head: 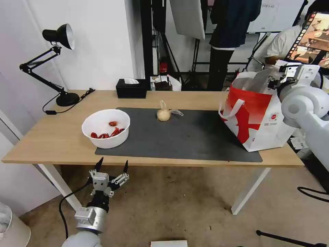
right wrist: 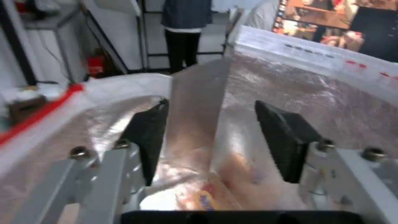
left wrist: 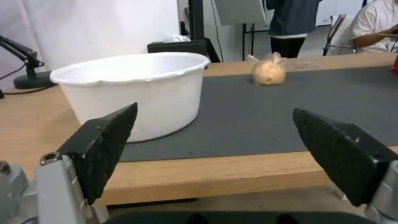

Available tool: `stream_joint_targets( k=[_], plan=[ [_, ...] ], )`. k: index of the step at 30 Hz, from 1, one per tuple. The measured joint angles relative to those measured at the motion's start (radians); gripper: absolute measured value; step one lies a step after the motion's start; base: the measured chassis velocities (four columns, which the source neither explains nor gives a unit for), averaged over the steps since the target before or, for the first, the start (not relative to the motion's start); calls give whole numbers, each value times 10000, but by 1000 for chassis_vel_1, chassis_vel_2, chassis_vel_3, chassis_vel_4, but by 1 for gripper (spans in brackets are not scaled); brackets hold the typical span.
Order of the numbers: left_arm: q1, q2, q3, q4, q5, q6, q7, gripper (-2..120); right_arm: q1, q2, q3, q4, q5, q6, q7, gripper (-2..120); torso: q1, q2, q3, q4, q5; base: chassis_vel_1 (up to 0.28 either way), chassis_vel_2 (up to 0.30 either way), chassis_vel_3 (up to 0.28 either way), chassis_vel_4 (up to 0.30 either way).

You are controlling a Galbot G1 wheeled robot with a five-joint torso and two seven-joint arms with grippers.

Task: Pick up the trash from the table and place it into the takeout bag.

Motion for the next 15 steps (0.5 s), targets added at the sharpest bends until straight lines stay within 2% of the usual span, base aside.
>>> stream_joint_targets(
  k=[2, 3, 4, 5, 7, 9, 10, 13, 15],
  plan=[
    [3, 5, 0, -25, -2, 0, 0, 100, -114, -30, 92, 141, 33, 211, -279, 65, 0, 0, 0, 0, 0, 0, 0, 0, 0],
    [8, 13, -2, -71, -9, 0, 1, 100, -532, -133, 356, 578, 33, 843, -1014, 72, 0, 0, 0, 1, -1, 0, 0, 0, 0],
    [8, 13, -2, -76, -11, 0, 0, 100, -563, -141, 373, 607, 28, 883, -1057, 72, 0, 0, 0, 1, -1, 0, 0, 0, 0],
    [9, 11, -2, -110, -17, 0, 1, 100, -1267, -296, 744, 1217, -131, 1713, -1870, 81, -1, 0, -1, 1, -3, 0, 0, 0, 0],
    [9, 4, -2, -123, -18, -1, 2, 100, -1652, -357, 913, 1488, -282, 2048, -2171, 84, -1, 1, -1, 0, -3, 0, 0, 0, 0],
    [12, -49, -20, -164, -15, -23, 3, 100, -2968, -486, 1342, 2329, -952, 3198, -3151, 96, 0, 0, -1, -3, 0, 0, 0, 0, 0],
    [12, -49, -20, -164, -15, -23, 3, 100, -2968, -486, 1342, 2329, -952, 3198, -3151, 96, 0, 0, -1, -3, 0, 0, 0, 0, 0],
    [274, -259, -236, -286, 148, -147, 3, 100, -4634, -311, 1670, 3237, -2138, 4527, -4187, 100, 0, 1, -1, -4, -3, 0, 0, 0, 0],
    [441, -387, -362, -347, 230, -213, 2, 100, -5139, -118, 1697, 3481, -2598, 4863, -4479, 100, -1, 1, -2, -3, -2, 0, 0, 0, 0]
  ],
)
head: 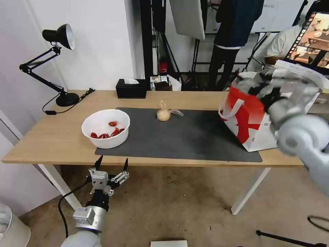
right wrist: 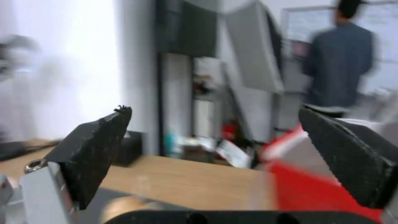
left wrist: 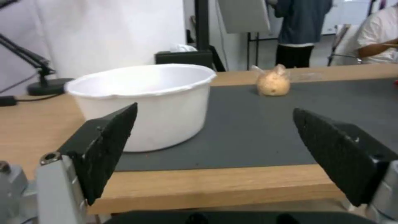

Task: Pick up the trash from the table and place it into the takeout bag.

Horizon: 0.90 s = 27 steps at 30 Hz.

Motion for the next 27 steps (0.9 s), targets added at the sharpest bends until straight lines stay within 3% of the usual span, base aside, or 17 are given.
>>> stream_joint_targets(
  k=[2, 3, 6, 7, 11, 18, 27],
  plan=[
    [324, -262, -235, -90, 170, -137, -7, 100, -1181, 455, 120, 316, -1049, 652, -382, 100, 0, 0, 1, 14, 2, 0, 0, 0, 0],
    [324, -262, -235, -90, 170, -137, -7, 100, -1181, 455, 120, 316, -1049, 652, -382, 100, 0, 0, 1, 14, 2, 0, 0, 0, 0],
    [464, -413, -306, -42, 368, -232, -10, 100, -3942, 1455, 891, 530, -2682, 1801, -772, 100, 0, 0, 1, 0, 4, 0, 0, 0, 0],
    [464, -413, -306, -42, 368, -232, -10, 100, -3942, 1455, 891, 530, -2682, 1801, -772, 100, 0, 0, 1, 0, 4, 0, 0, 0, 0],
    [490, -527, -317, 335, 512, -403, -11, 100, -7185, 3072, 1858, 218, -4918, 3613, -1174, 100, -1, 0, 0, -5, 4, 0, 0, 0, 0],
    [468, -585, -238, 436, 545, -433, 11, 100, -8300, 3954, 1805, -108, -5777, 4280, -1361, 100, -1, 0, 0, -1, 1, 0, 0, 0, 0],
    [615, -587, -206, 457, 612, -449, 150, 100, -8132, 4141, 1305, -136, -6047, 4115, -1338, 100, 0, -1, 1, 4, 1, 0, 0, 0, 0]
  ],
)
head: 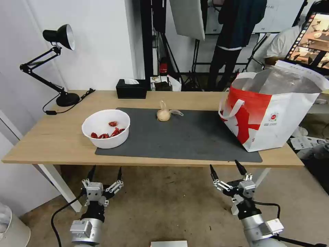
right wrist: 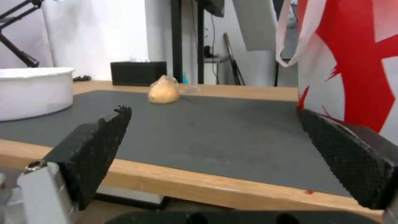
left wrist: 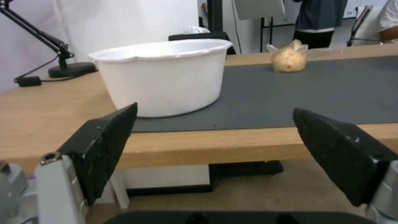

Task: Pick up the trash from the table and place it into the takeout bag.

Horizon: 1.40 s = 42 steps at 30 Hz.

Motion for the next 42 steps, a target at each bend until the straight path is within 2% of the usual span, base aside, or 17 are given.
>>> stream_joint_targets(
  k=[13, 28, 32, 35, 36, 38, 39, 40, 42],
  plan=[
    [-18, 28, 56, 53, 0, -6, 54, 100, -42, 168, -16, -36, -58, -83, 34, 100, 1, 0, 0, -2, 1, 0, 0, 0, 0],
    [-76, 45, 77, 101, -27, -5, 53, 100, 335, -165, -210, -97, 533, -467, 26, 100, 0, 0, 0, -5, 2, 0, 0, 0, 0],
    [-150, 106, 98, 69, -61, 30, 49, 100, 1391, -652, -551, -192, 1452, -990, -287, 100, 1, 0, 1, 0, 3, 0, 0, 0, 0],
    [-445, 346, 309, 78, -218, 220, 54, 100, 2919, -1188, -860, -469, 2711, -1613, -660, 100, 3, -1, 2, -2, 2, 0, 0, 0, 0],
    [-445, 346, 309, 78, -218, 220, 54, 100, 2919, -1188, -860, -469, 2711, -1613, -660, 100, 3, -1, 2, -2, 2, 0, 0, 0, 0],
    [-505, 425, 329, 114, -258, 257, 53, 100, 4102, -1577, -1258, -810, 3470, -2172, -639, 100, 2, -1, 2, -7, 1, 0, 0, 0, 0],
    [-479, 430, 301, 133, -258, 259, 38, 100, 5132, -1804, -1703, -1110, 3917, -2593, -477, 100, 3, -1, 2, -5, 2, 0, 0, 0, 0],
    [-479, 430, 301, 133, -258, 259, 38, 100, 5132, -1804, -1703, -1110, 3917, -2593, -477, 100, 3, -1, 2, -5, 2, 0, 0, 0, 0],
    [-422, 422, 240, 138, -250, 244, -12, 100, 6778, -2031, -2475, -1630, 4627, -3130, -175, 100, 3, -1, 3, 2, 0, 0, 0, 0, 0]
  ],
)
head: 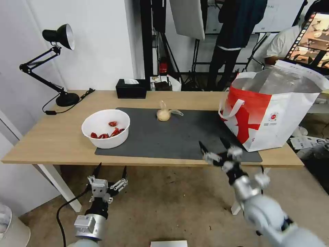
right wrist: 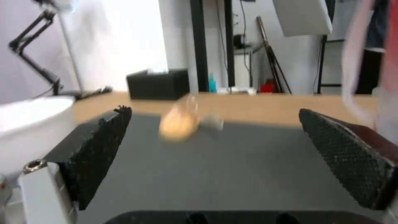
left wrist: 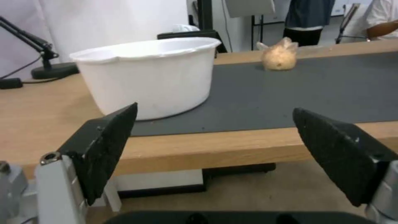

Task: Pick up the trash from the table and place it into the takeout bag.

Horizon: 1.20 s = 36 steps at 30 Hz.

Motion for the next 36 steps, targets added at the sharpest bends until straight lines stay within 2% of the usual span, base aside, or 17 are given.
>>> stream_joint_targets(
  k=[1, 2, 5, 6, 8, 9, 12, 13, 14, 17, 18, 20, 21, 24, 32, 36],
  plan=[
    [19, -12, -27, -12, 4, -1, -9, 100, 877, -42, -514, -340, 401, -222, 143, 100, 0, 0, 0, 1, -2, 0, 0, 0, 0],
    [19, -12, -27, -12, 4, -1, -9, 100, 877, -42, -514, -340, 401, -222, 143, 100, 0, 0, 0, 1, -2, 0, 0, 0, 0],
    [35, -62, -121, -54, 7, 2, -12, 100, 3380, 133, -2280, -1638, 1163, -790, 439, 100, 0, -1, 0, -7, 5, 0, 0, 0, 0],
    [35, -62, -121, -54, 7, 2, -12, 100, 3380, 133, -2280, -1638, 1163, -790, 439, 100, 0, -1, 0, -7, 5, 0, 0, 0, 0],
    [72, -122, -202, -71, 9, 18, -14, 100, 5243, 712, -3598, -2885, 1402, -1255, 769, 100, 0, 0, -1, -3, -3, 0, 0, 0, 0],
    [72, -122, -202, -71, 9, 18, -14, 100, 5243, 712, -3598, -2885, 1402, -1255, 769, 100, 0, 0, -1, -3, -3, 0, 0, 0, 0],
    [150, -172, -256, -77, 18, 29, -16, 100, 6900, 1833, -4847, -4696, 1357, -1773, 897, 100, 1, -1, -1, -4, -4, 0, 0, 0, 0],
    [182, -191, -261, -53, 43, 34, -16, 100, 7569, 2486, -5323, -5686, 1293, -2027, 900, 100, 0, -1, -1, -5, 1, 0, 0, 0, 0],
    [182, -191, -261, -53, 43, 34, -16, 100, 7569, 2486, -5323, -5686, 1293, -2027, 900, 100, 0, -1, -1, -5, 1, 0, 0, 0, 0],
    [200, -264, -264, 96, 91, 38, -29, 100, 8753, 4061, -5939, -8056, 1036, -2518, 830, 100, 2, 0, -1, 3, -7, 0, 0, 0, 0],
    [200, -264, -264, 96, 91, 38, -29, 100, 8753, 4061, -5939, -8056, 1036, -2518, 830, 100, 2, 0, -1, 3, -7, 0, 0, 0, 0],
    [182, -292, -259, 137, 92, 44, -33, 100, 9131, 4861, -5935, -9288, 666, -2771, 670, 100, 1, -1, -1, -1, -3, 0, 0, 0, 0],
    [182, -292, -259, 137, 92, 44, -33, 100, 9131, 4861, -5935, -9288, 666, -2771, 670, 100, 1, -1, -1, -1, -3, 0, 0, 0, 0],
    [154, -305, -199, 227, 92, 61, -32, 100, 9305, 5785, -5707, -10661, 138, -3049, 295, 100, -1, -1, -2, -1, -1, 0, 0, 0, 0],
    [104, -183, -138, 340, 76, 44, -33, 100, 9367, 6342, -5457, -11788, -419, -3329, -482, 100, -2, -1, -2, -5, -1, 0, 0, 0, 0],
    [96, -130, -133, 303, 48, 40, -35, 100, 9383, 6429, -5360, -11913, -586, -3518, -844, 100, -3, 0, -3, -6, 0, 0, 0, 0, 0]
  ],
)
